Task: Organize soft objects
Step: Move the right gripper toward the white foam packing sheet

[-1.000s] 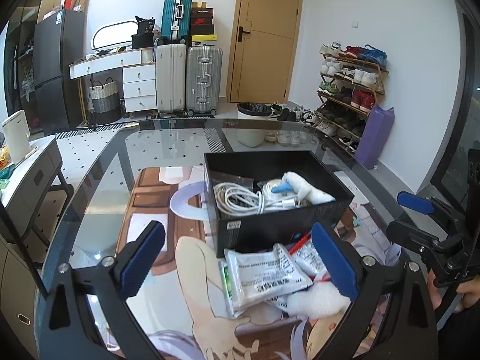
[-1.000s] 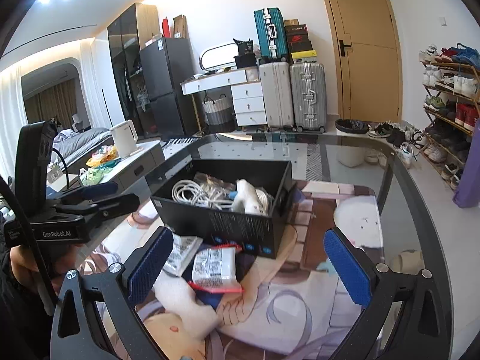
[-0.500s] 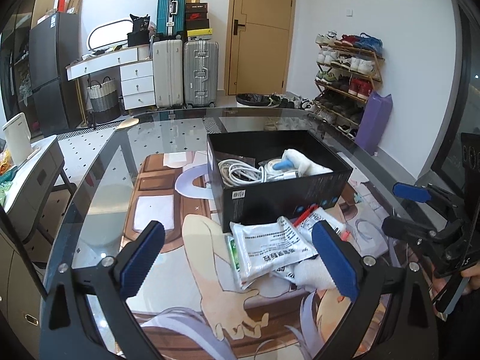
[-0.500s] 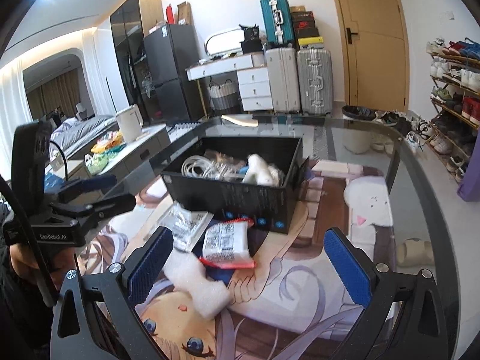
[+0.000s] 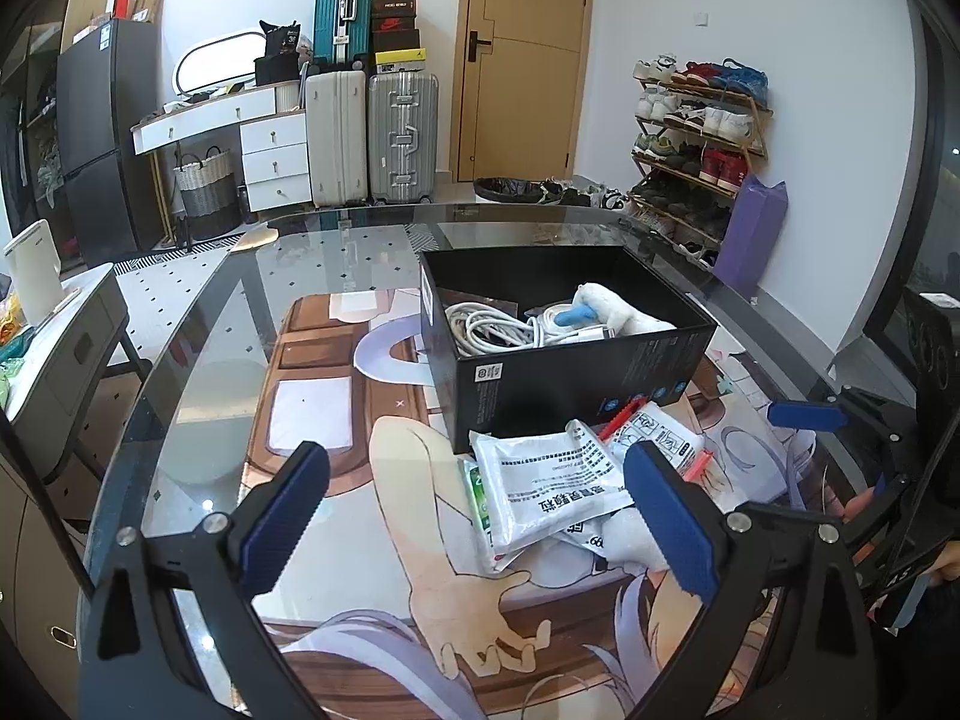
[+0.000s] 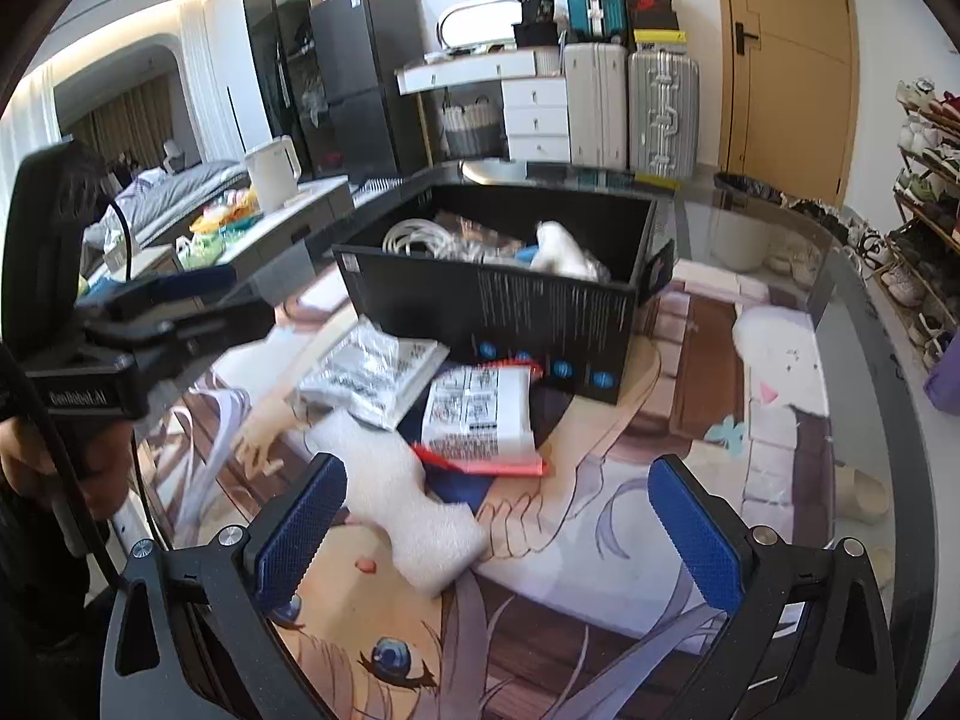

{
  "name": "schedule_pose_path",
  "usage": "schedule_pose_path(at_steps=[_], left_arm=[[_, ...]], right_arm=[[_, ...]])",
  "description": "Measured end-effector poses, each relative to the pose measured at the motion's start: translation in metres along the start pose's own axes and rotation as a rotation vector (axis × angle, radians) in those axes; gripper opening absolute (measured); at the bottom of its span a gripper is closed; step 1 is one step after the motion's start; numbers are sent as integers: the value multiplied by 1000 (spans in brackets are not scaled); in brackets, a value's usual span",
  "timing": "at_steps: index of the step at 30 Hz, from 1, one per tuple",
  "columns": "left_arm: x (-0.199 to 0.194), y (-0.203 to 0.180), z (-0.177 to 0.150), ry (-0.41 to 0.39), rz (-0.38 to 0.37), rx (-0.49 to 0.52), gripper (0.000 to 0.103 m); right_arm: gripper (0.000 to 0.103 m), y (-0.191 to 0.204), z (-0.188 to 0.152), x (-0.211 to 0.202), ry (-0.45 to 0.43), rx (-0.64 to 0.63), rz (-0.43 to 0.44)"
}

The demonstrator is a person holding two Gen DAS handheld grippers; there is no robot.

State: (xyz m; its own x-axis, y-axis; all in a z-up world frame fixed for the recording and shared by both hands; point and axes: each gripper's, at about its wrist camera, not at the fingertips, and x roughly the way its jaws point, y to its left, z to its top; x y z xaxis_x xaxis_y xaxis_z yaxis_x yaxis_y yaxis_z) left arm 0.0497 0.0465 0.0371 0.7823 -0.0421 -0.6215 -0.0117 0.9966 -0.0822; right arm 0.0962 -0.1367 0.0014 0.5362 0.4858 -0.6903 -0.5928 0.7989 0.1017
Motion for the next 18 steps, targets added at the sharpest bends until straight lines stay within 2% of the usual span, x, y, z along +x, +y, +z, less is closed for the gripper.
schedule_pose_path(at_steps=[18], left_arm=[[7, -2, -4, 25, -8, 6, 99]], right_arm=[[102, 8, -12, 27, 126, -44, 32]])
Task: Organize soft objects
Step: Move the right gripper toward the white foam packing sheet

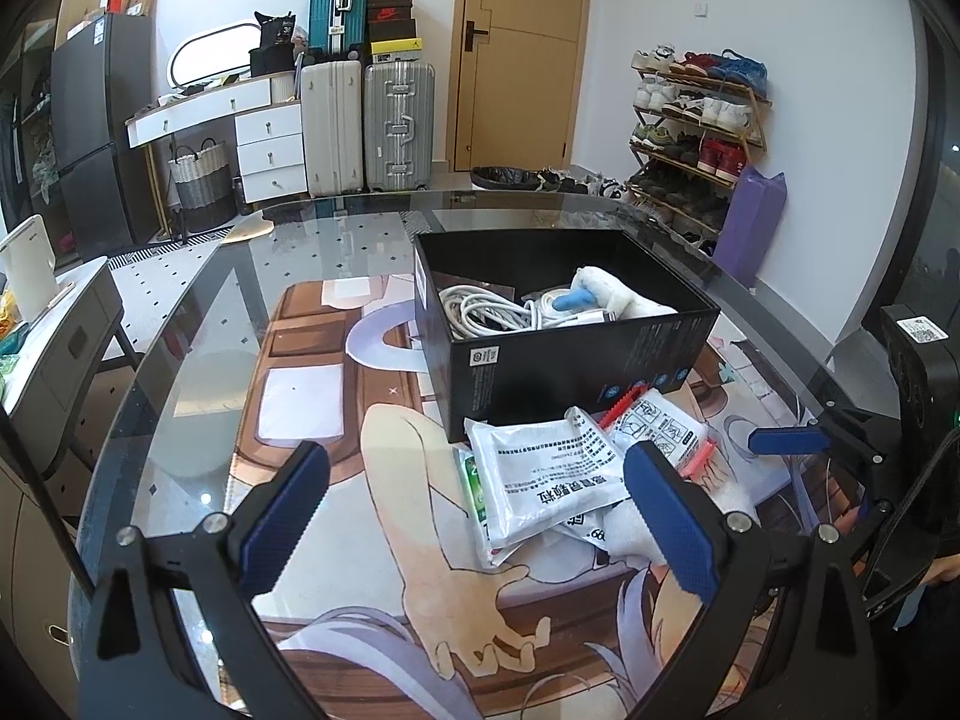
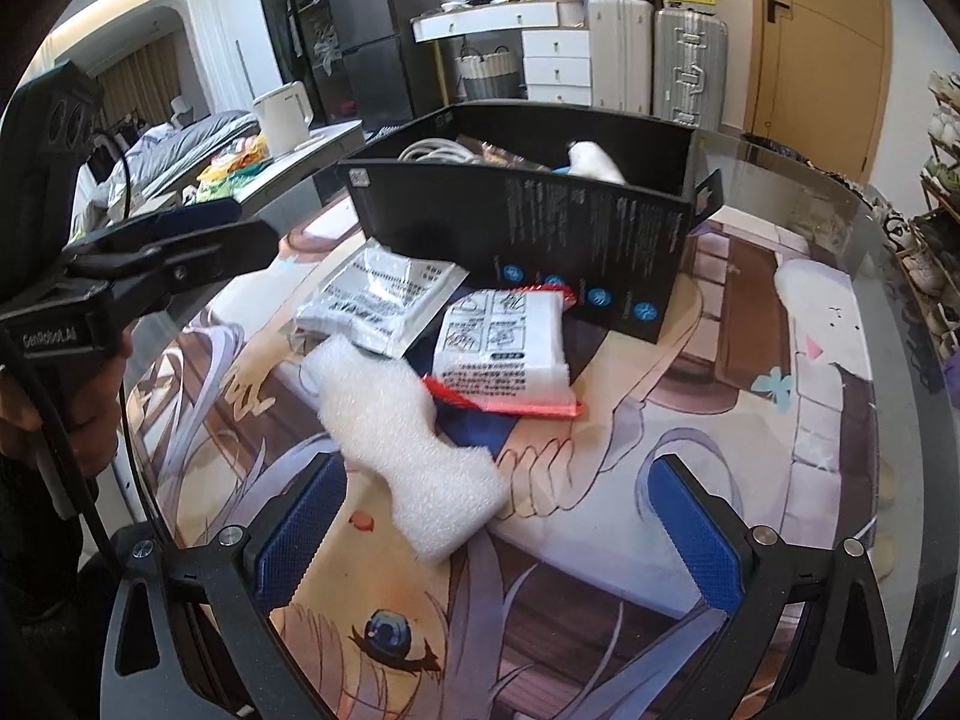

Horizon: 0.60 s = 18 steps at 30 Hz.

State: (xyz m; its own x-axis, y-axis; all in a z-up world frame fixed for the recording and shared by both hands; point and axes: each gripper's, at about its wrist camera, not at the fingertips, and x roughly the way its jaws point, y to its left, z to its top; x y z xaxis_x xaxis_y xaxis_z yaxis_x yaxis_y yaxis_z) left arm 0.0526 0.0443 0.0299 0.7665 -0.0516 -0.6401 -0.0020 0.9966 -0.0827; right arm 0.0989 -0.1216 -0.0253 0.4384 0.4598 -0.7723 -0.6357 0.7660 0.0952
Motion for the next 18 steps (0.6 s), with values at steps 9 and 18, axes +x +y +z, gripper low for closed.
schedule_pose_path(at_steps=[9, 18], left_arm=[[1, -1, -1, 8, -4, 13, 99], [2, -2, -2, 12, -4, 18, 99]], right_arm=[[102, -1, -3, 2, 31, -26, -26], [102, -27, -5, -2, 50, 14, -133]])
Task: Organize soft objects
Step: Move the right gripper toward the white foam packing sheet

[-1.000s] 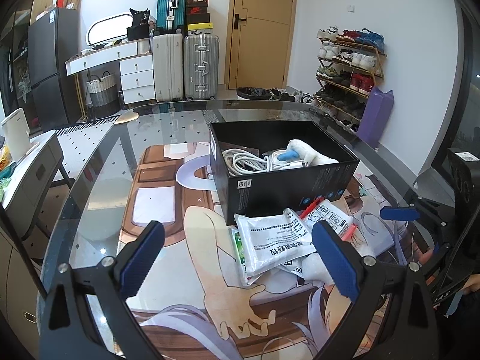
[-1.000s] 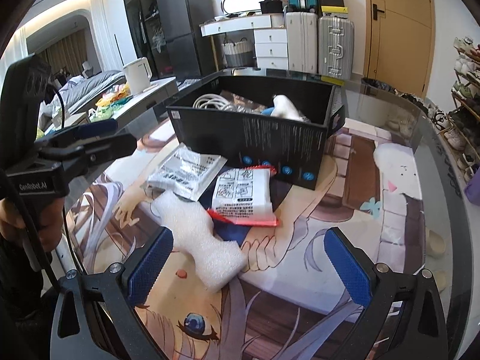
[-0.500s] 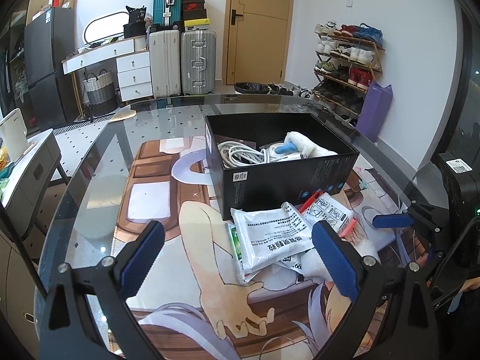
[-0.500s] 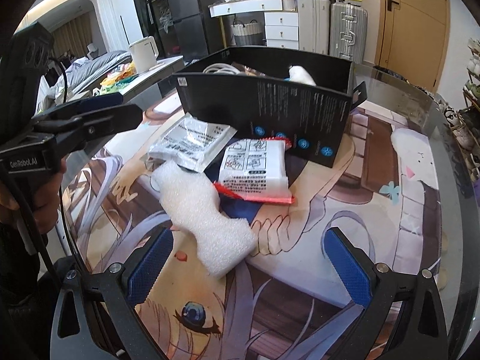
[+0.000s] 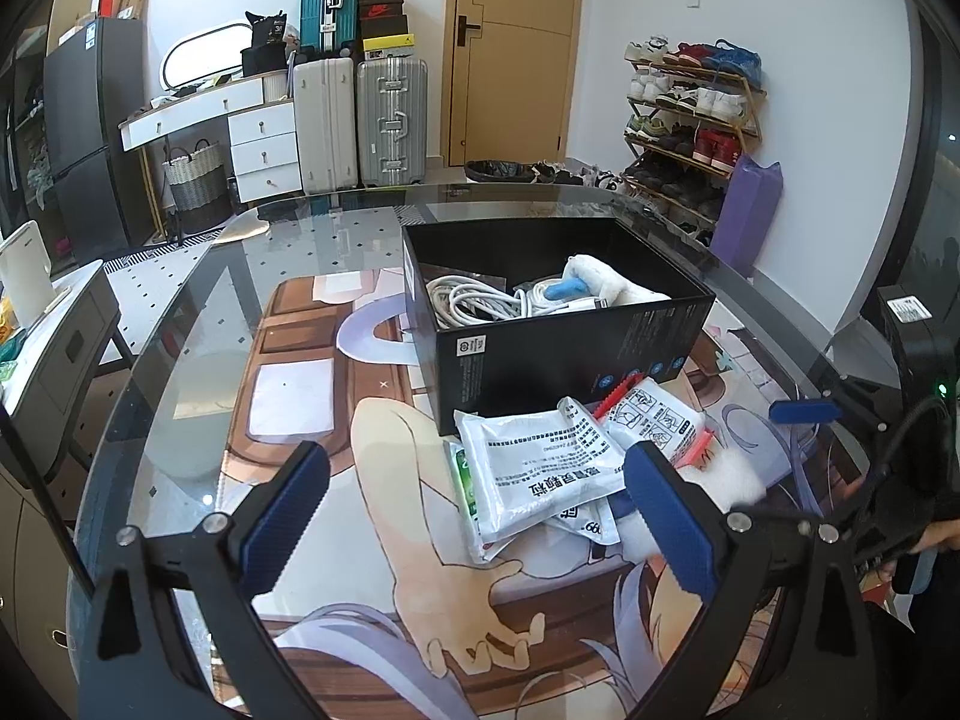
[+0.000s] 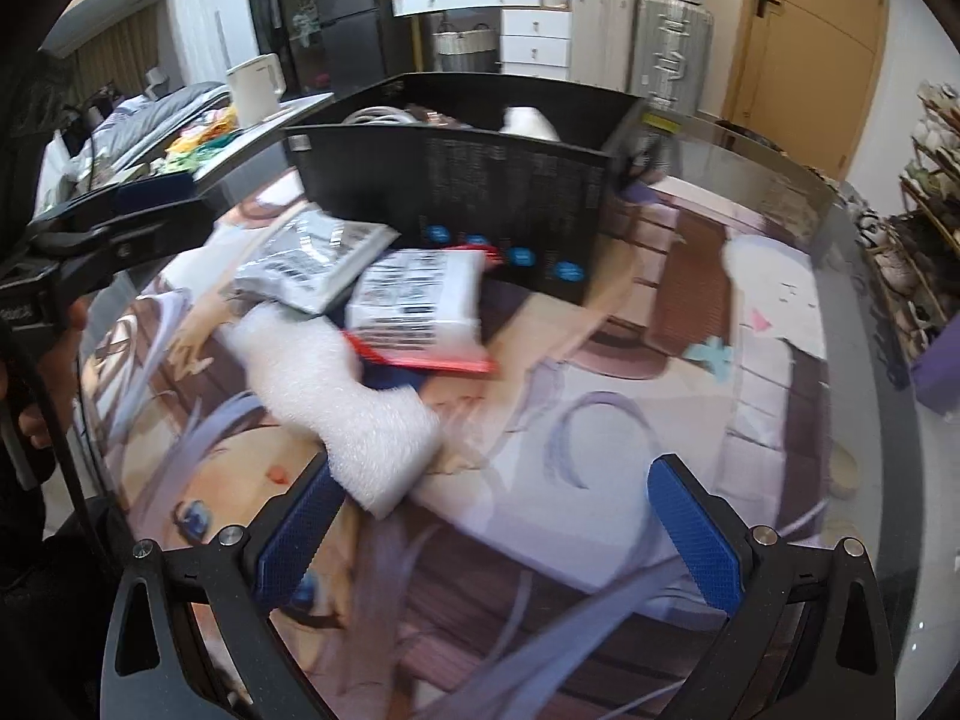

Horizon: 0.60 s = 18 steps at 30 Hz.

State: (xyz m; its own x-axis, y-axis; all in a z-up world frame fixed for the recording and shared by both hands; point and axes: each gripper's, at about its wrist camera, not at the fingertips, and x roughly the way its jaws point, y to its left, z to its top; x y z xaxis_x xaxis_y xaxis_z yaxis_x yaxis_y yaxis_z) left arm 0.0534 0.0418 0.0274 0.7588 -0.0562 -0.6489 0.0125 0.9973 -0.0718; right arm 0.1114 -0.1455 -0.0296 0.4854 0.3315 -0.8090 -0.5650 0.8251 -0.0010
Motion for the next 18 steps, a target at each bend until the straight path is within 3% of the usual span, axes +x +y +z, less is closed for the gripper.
schedule_pose_path(at_steps=[4, 18], left_arm=[[0, 0, -1, 3, 0, 2, 99], [1, -2, -2, 4, -3, 10, 99]], right_arm=[[102, -11, 1, 0, -3, 36, -45], [102, 18, 2, -6, -30, -19, 94]])
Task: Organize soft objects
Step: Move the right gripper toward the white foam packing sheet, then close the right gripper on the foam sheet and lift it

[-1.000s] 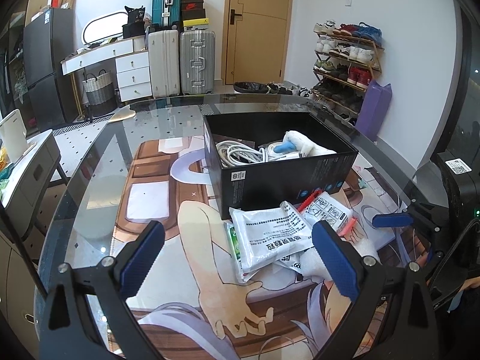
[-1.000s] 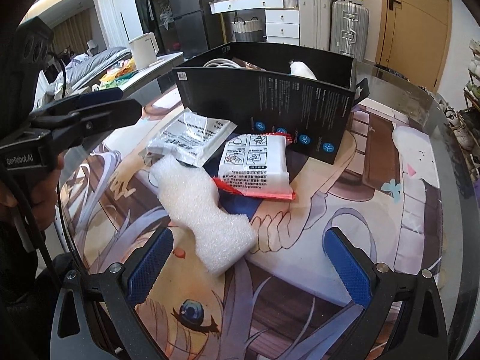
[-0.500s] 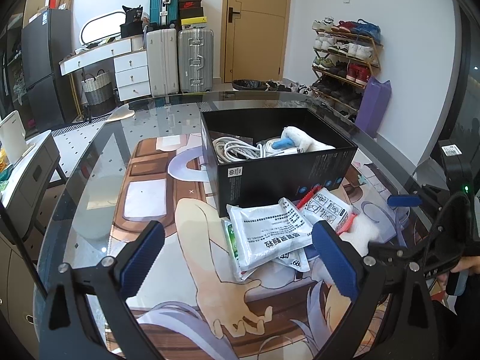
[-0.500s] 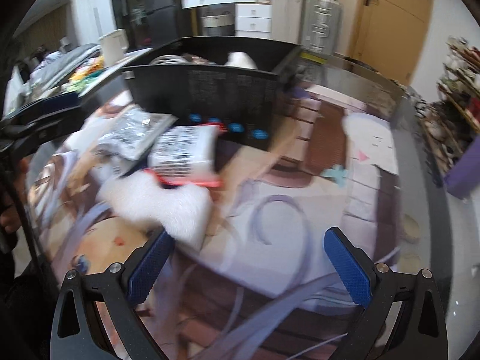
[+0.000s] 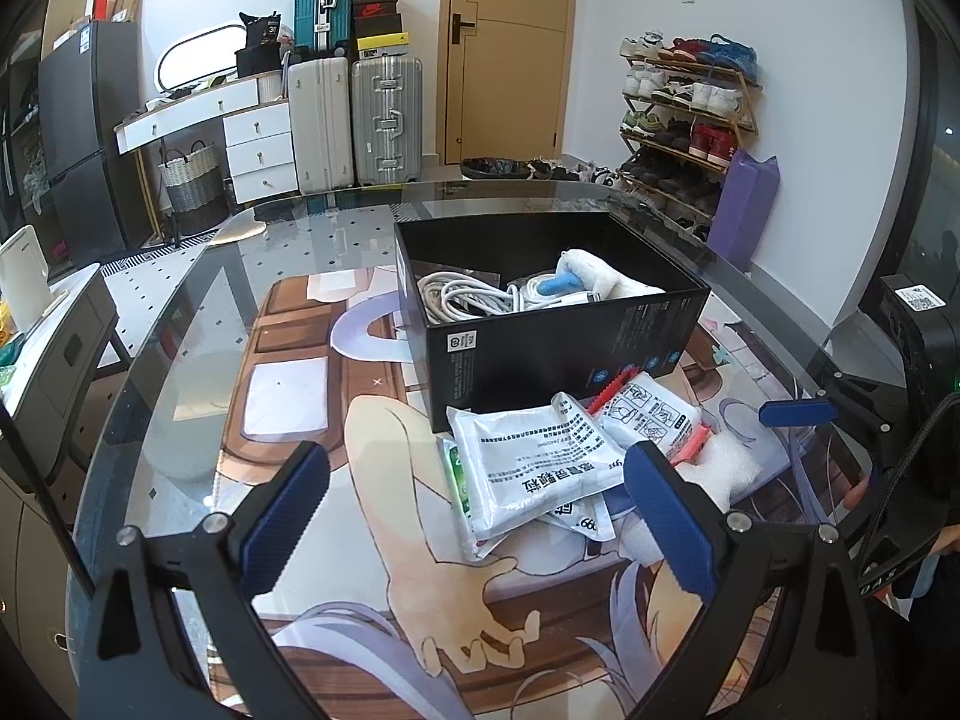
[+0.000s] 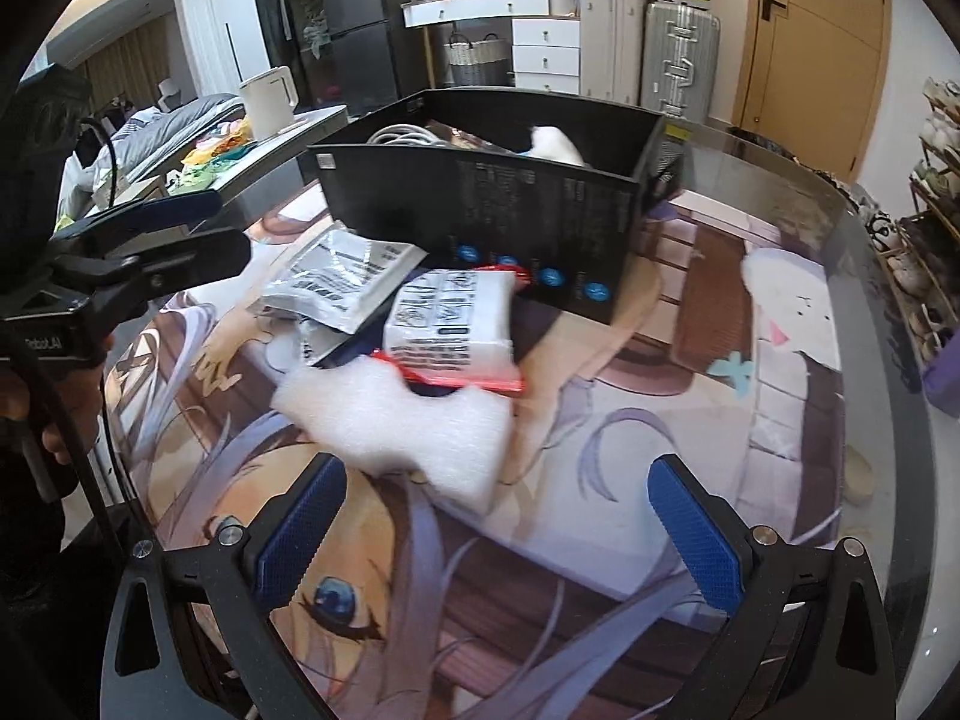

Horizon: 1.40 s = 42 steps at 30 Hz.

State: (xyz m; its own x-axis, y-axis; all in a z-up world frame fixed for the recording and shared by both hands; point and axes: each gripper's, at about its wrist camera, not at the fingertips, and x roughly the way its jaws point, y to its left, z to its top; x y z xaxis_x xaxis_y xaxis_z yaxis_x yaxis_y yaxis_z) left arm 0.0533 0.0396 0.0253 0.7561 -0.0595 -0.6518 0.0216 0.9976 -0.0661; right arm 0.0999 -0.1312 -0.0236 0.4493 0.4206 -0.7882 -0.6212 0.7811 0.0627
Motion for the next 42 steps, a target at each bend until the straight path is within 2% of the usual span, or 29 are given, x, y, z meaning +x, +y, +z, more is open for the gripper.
schedule_pose_path(at_steps=[8, 24, 26, 29, 33, 42], left_arm=[[0, -1, 0, 1, 0, 0, 99], [2, -4, -3, 6, -4, 8, 99], [3, -4, -2, 7, -3, 8, 99], [3, -4, -3, 11, -2, 5, 99], [3, -4, -3, 12, -3, 6, 99], [4, -3, -3, 12, -2, 6, 99]], right_arm=[[102, 15, 1, 10, 6, -3, 36], [102, 23, 7, 16, -9, 22, -6], [99, 27, 8, 17, -10, 10, -18], [87, 32, 9, 17, -21, -10, -25], [65, 32, 11, 16, -26, -24, -38], [62, 29, 6, 6, -39, -54, -23]])
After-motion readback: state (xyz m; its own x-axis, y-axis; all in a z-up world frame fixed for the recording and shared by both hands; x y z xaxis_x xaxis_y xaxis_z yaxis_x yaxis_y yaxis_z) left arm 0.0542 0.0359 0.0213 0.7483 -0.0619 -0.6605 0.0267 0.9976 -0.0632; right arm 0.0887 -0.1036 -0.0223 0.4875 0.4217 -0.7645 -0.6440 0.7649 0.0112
